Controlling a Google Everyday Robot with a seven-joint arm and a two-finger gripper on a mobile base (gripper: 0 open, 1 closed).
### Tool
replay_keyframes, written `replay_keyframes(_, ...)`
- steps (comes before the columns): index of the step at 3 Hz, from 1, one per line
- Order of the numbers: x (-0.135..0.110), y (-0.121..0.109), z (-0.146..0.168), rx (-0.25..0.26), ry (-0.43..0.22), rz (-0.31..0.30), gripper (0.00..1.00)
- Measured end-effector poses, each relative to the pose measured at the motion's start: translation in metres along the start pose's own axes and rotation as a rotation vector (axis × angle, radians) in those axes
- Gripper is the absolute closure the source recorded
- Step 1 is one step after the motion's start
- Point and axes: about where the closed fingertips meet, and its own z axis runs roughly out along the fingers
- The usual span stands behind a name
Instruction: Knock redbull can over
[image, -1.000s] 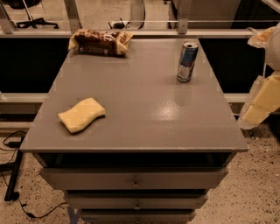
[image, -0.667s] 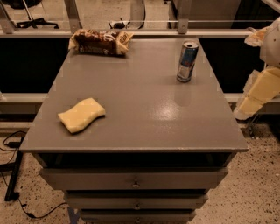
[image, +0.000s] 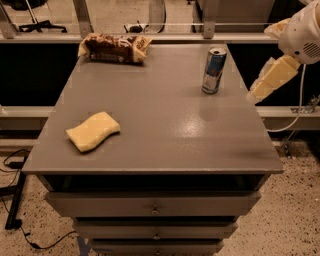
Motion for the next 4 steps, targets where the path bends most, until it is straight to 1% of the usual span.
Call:
replay_keyframes(1,-0.002,-0.028,0.023,0.004,-0.11,0.048,0.0)
replay_keyframes(2,0.007,-0.064,0.069,-0.033,-0.271,0.163,0.0)
replay_keyframes(3,0.012,-0.082,0.103,-0.091,-0.385,0.233,0.0)
replay_keyframes(4,-0.001,-0.075,0.138,-0.201,-0.476,0.235,0.0)
